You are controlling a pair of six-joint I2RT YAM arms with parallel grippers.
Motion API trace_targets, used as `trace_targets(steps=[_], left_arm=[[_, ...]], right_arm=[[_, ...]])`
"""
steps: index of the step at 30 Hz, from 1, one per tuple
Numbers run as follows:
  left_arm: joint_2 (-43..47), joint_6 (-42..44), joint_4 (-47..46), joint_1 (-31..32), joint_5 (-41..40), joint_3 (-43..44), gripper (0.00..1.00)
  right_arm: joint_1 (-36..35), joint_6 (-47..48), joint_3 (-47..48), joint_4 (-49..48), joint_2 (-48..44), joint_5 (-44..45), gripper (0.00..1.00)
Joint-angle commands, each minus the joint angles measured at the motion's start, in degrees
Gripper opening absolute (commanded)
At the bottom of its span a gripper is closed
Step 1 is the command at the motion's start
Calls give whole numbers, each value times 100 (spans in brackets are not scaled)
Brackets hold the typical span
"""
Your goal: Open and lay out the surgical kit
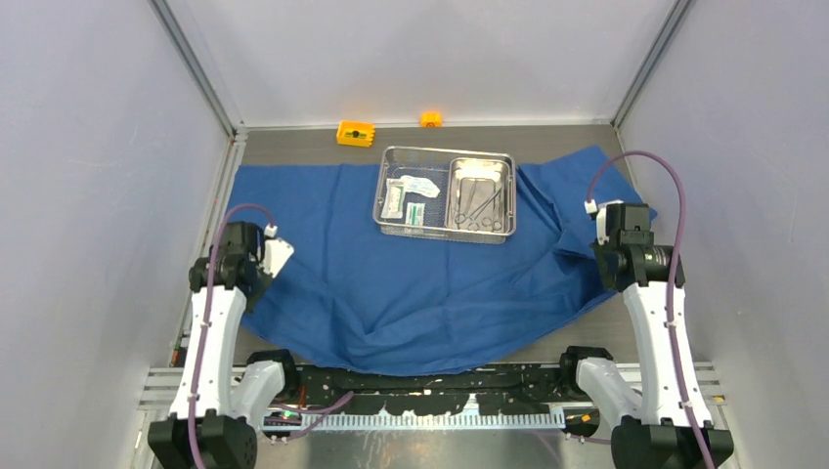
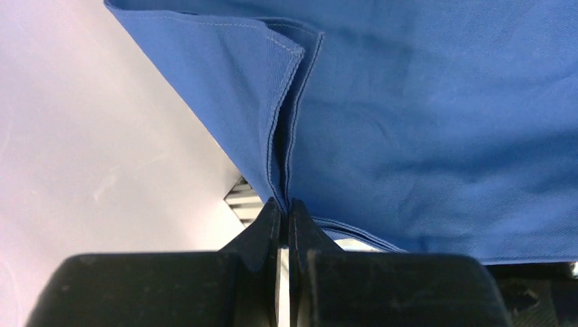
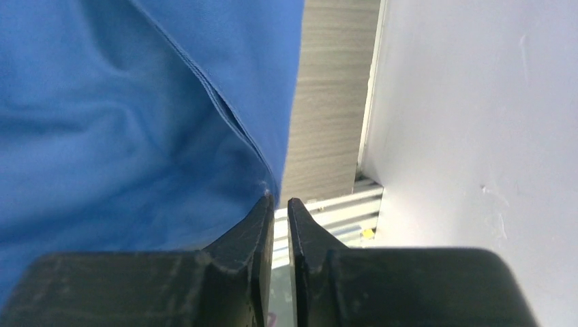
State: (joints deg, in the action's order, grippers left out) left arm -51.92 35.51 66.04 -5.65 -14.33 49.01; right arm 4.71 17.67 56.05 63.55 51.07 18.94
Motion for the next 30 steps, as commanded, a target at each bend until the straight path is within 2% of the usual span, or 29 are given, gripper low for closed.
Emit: trace_targets(steps=[1, 5, 7, 8, 10, 14, 20, 26, 30], left_arm=[[433, 594, 1033, -15, -340, 202, 0], [642, 922, 1804, -15, -379, 451, 0], [691, 1023, 1919, -15, -424, 578, 4], [700, 1055, 1922, -16, -425, 661, 9], [653, 1105, 1874, -16, -338, 851, 26], [267, 910, 1698, -15, 51, 1384, 53], [-433, 306, 929, -15, 594, 1842, 71], [-1224, -217, 256, -7, 964, 2105, 77], [-1413, -347, 167, 0, 1297, 2241, 78]], right_arm=[[36, 180, 488, 887, -234, -153, 21], [38, 105, 936, 1340, -219, -634, 33], [32, 83, 1046, 1405, -170, -994, 39], [30, 79, 1051, 1366, -125, -1163, 41], [23, 110, 992, 1193, 79, -1411, 46], [-100, 124, 727, 489, 817, -1467, 58], [-173, 324, 354, -858, 2031, -970, 66], [-168, 597, 170, -1620, 3089, -453, 65], [-62, 690, 105, -1752, 3218, -196, 35]])
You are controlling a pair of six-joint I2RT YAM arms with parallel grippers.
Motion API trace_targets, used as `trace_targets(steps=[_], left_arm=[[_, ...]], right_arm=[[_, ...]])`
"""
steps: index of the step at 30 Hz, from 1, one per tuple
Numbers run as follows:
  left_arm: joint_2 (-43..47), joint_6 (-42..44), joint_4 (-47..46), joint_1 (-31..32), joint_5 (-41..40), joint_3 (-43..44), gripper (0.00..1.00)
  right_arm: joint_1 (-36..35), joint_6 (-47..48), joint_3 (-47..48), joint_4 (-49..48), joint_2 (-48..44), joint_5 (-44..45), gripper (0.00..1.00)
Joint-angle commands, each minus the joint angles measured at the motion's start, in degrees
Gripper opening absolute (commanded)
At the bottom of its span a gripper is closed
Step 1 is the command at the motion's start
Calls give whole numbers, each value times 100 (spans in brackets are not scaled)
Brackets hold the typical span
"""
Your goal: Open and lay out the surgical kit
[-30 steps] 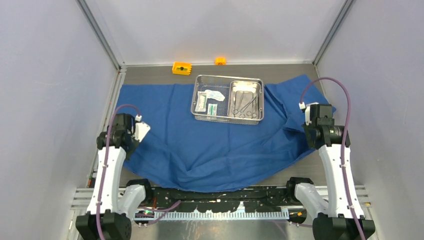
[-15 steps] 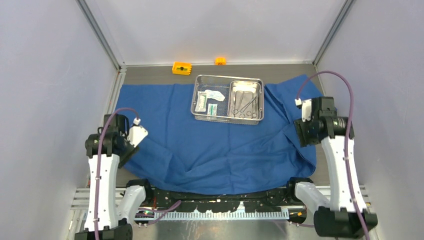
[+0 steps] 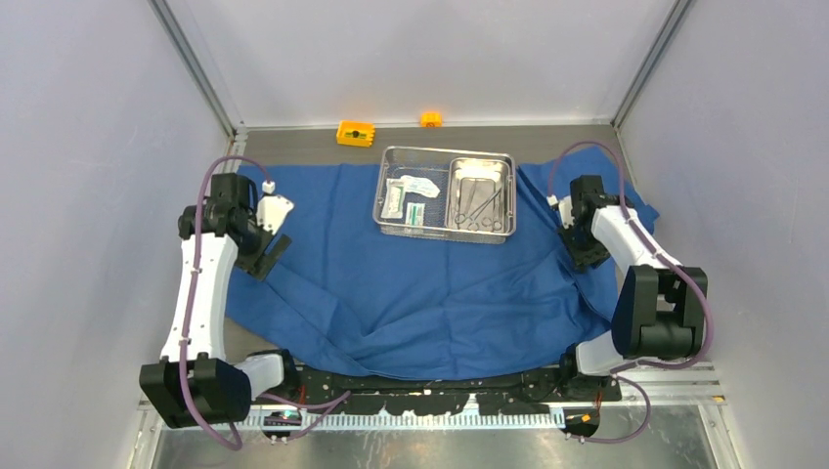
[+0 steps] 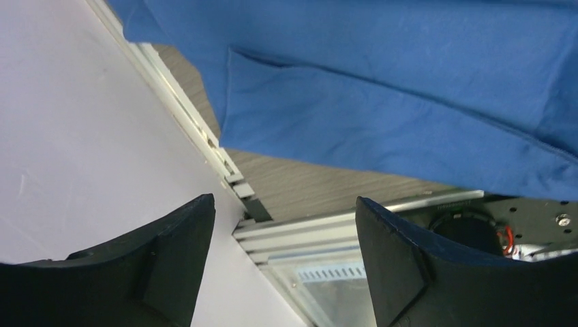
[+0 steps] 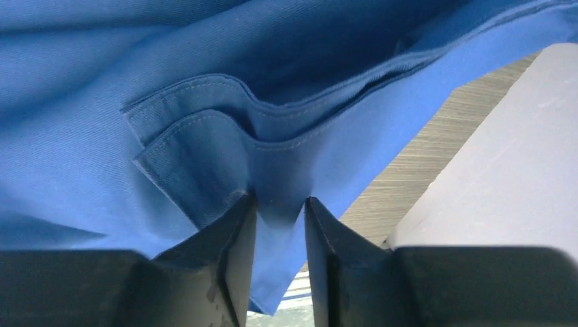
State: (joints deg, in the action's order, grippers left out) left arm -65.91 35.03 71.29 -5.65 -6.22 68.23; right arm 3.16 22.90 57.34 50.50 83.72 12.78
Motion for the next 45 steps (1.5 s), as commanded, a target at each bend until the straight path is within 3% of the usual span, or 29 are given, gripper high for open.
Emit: trace_targets(steps=[1, 5, 17, 20, 23, 26, 27, 29, 31, 36, 41, 45], left_arm=[[-30, -310, -387, -3, 549, 329, 78], [-91, -364, -566, 18, 595, 316, 78], [-893, -621, -1408, 402, 595, 548, 78], [-1150, -717, -1573, 518, 559, 643, 78], [-1375, -779, -1802, 799, 292, 676, 79], [-1590, -905, -2097, 835, 55, 740, 81], [-1689, -943, -2175, 831, 49, 774, 82], [-1976, -1085, -2321, 829, 114, 935, 84], [-2299, -1285, -2458, 835, 280, 1149, 86], [-3287, -1880, -2630, 816, 830, 1910, 89], [-4223, -2675, -2863, 652, 1362, 2547, 89], [-4929, -3162, -2922, 416, 1789, 3117, 89]], right_arm=[[162, 179, -34, -429, -115, 397, 27], [542, 269, -88, -214, -609, 362, 1], [1875, 968, -1017, 631, -2818, 1501, 0], [2013, 1119, -1274, 788, -3095, 2031, 9], [2031, 1006, -1210, 1102, -3227, 2167, 31], [2031, 771, -599, 1456, -3137, 1770, 47], [2031, 704, -360, 1544, -3077, 1490, 50], [2023, 554, 131, 1549, -2824, 837, 69], [1975, 366, 618, 1479, -2356, 12, 77], [1259, -271, 1301, 212, -1000, -1456, 77], [455, -723, 1799, -1571, 688, -1151, 74], [422, -1179, 3001, -1989, 2365, -1189, 68]])
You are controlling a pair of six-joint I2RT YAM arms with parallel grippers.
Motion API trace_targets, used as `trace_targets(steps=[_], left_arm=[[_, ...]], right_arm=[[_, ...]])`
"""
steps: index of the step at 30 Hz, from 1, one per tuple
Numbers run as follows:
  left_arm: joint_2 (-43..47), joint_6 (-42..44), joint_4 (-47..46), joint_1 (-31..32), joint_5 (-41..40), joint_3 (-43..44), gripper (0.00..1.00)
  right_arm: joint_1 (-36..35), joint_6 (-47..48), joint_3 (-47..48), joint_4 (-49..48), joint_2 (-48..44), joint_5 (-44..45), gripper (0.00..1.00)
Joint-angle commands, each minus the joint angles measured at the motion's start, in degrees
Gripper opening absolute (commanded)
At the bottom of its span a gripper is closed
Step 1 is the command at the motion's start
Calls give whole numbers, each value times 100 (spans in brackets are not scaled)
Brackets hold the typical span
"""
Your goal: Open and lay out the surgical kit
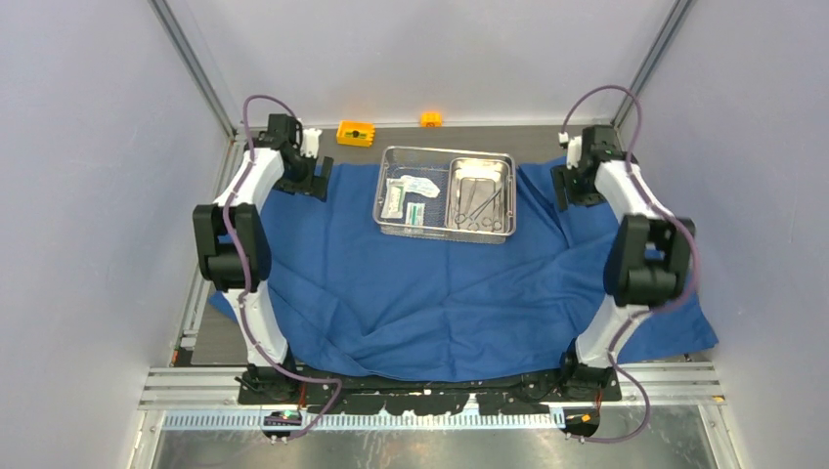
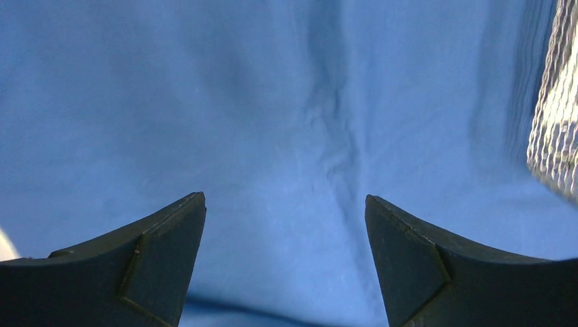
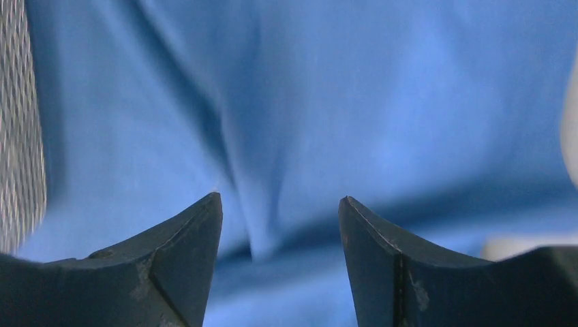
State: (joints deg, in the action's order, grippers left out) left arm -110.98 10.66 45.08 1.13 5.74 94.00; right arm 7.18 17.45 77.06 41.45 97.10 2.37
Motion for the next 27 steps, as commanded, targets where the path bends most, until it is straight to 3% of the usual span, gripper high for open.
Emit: trace_targets(steps=[1, 12, 19, 27], left_arm=[[-565, -791, -354, -284, 603, 650, 89], [-1652, -1220, -418, -287, 580, 1459, 88], [-2096, -1092, -32, -474, 441, 1735, 86], [-2215, -815, 233, -1043, 553, 1704, 80]], right_arm=[[20, -708, 1307, -1121, 1358, -134, 66], [20, -937, 3094, -1002, 3314, 84, 60], [268, -668, 3196, -839, 3499, 745, 60], [717, -633, 3389, -624, 3673, 839, 60]])
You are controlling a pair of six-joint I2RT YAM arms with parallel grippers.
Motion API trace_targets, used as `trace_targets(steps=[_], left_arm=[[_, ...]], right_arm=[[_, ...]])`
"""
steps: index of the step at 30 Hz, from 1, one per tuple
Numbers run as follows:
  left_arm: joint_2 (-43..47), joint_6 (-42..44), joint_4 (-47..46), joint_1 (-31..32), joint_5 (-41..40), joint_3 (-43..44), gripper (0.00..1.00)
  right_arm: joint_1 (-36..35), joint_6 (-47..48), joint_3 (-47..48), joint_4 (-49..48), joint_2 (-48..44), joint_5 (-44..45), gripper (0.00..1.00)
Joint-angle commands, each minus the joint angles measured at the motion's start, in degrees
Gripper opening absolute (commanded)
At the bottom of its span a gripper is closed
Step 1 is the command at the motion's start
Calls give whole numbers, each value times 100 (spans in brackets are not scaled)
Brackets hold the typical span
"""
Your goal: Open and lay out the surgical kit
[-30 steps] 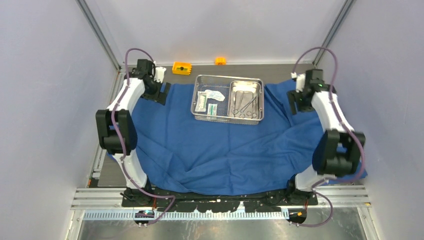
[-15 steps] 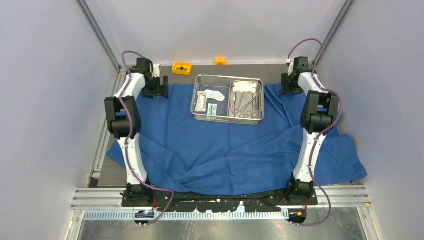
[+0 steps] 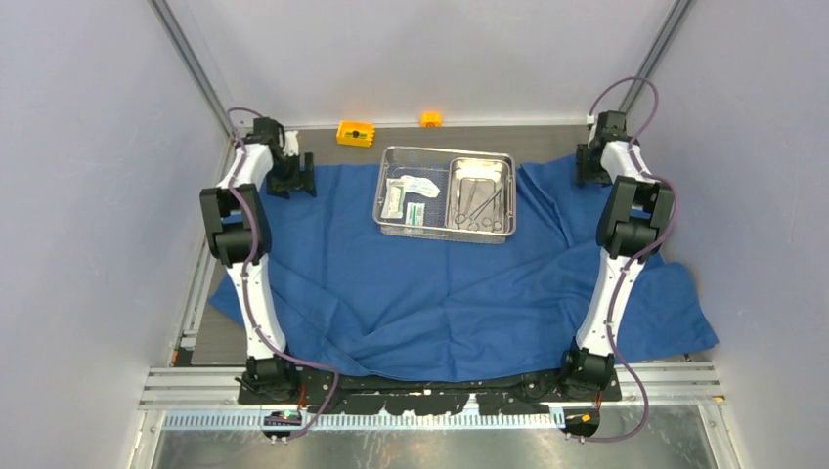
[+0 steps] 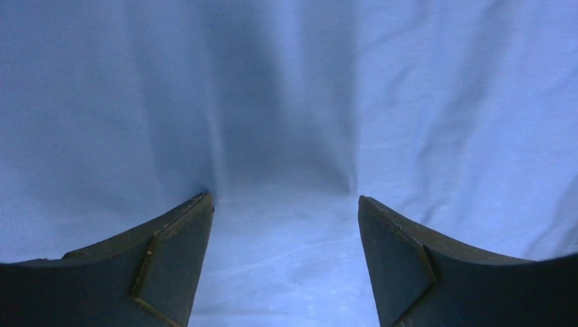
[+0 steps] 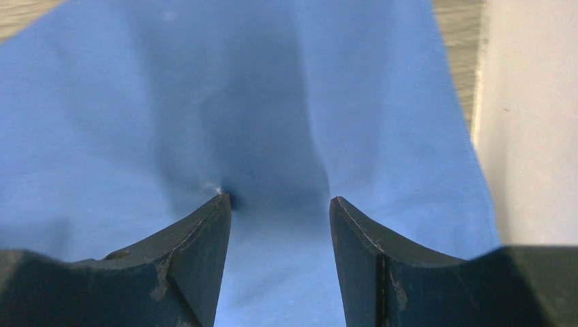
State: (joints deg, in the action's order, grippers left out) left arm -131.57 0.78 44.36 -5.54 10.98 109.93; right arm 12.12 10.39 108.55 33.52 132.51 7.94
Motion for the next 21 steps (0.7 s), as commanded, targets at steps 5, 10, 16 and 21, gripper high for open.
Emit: trace_targets(steps=[5, 10, 16, 21], left_arm=[[-174, 282, 334, -665, -17, 90, 75], [-82, 335, 258, -899, -32, -133, 71], [381, 251, -139, -1000, 384, -566, 68], [1222, -46, -986, -850, 1103, -1094, 70]], right_arm=[[246, 108, 421, 252, 196, 540, 60], [315, 217, 629, 374, 226, 861, 60], [388, 18, 315, 305, -272, -353, 61], [279, -551, -143, -74, -911, -1800, 67]])
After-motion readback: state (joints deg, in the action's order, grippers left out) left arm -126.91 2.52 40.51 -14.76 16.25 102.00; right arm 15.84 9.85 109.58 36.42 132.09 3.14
